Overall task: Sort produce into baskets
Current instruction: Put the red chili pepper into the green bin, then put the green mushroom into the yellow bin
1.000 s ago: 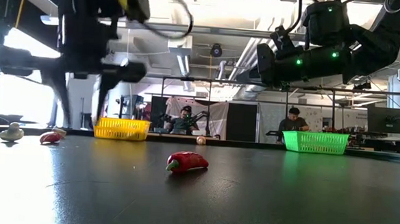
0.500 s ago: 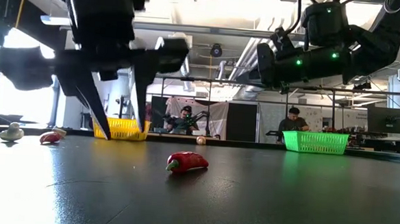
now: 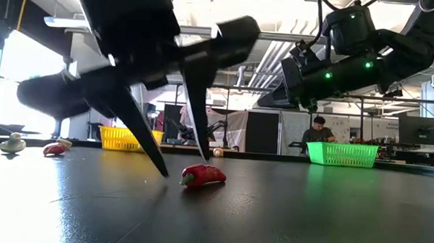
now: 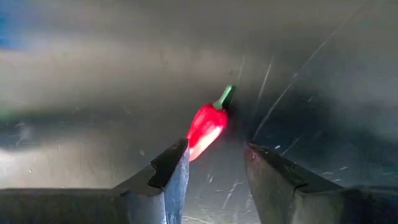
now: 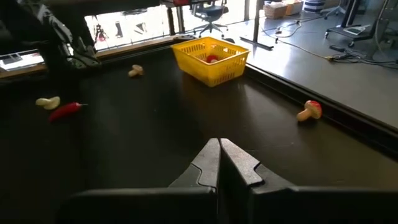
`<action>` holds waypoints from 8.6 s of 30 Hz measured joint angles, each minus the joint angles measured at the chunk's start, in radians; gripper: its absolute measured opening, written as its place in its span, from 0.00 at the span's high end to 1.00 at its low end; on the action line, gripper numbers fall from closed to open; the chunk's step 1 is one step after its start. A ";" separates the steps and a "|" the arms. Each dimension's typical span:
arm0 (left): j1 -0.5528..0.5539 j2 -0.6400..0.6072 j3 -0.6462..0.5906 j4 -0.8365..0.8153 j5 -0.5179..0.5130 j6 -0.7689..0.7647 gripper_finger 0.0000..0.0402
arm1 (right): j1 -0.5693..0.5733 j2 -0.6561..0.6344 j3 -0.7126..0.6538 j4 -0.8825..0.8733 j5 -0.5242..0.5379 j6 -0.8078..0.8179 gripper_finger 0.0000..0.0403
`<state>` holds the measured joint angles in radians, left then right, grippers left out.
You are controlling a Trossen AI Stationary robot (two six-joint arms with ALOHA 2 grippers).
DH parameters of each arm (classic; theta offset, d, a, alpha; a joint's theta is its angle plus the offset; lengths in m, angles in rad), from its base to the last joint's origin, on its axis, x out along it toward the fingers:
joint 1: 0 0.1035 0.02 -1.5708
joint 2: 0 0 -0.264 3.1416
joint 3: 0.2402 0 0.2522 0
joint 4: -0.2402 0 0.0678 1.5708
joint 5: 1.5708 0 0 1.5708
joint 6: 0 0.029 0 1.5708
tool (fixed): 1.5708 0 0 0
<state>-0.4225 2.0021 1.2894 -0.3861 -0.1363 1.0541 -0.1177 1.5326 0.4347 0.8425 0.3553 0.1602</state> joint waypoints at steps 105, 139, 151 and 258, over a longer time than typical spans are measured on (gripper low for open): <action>0.692 0.030 0.295 0.529 0.627 -0.688 1.00 | 0.296 -0.698 -0.389 -0.287 0.210 -0.071 1.00; 0.761 0.693 0.965 0.750 0.346 -1.080 1.00 | 0.689 -0.724 -0.017 -1.042 0.623 0.293 1.00; 0.786 0.783 1.067 0.753 0.331 -1.159 1.00 | 0.690 -0.724 -0.016 -1.042 0.639 0.304 1.00; 0.714 -0.257 -0.458 0.855 0.256 -0.984 1.00 | 0.393 -0.642 -0.017 -0.752 0.213 0.087 1.00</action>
<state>0.2911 1.7451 0.8309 0.4687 0.1193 0.0702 0.2750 0.8901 0.4179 0.0905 0.5688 0.2474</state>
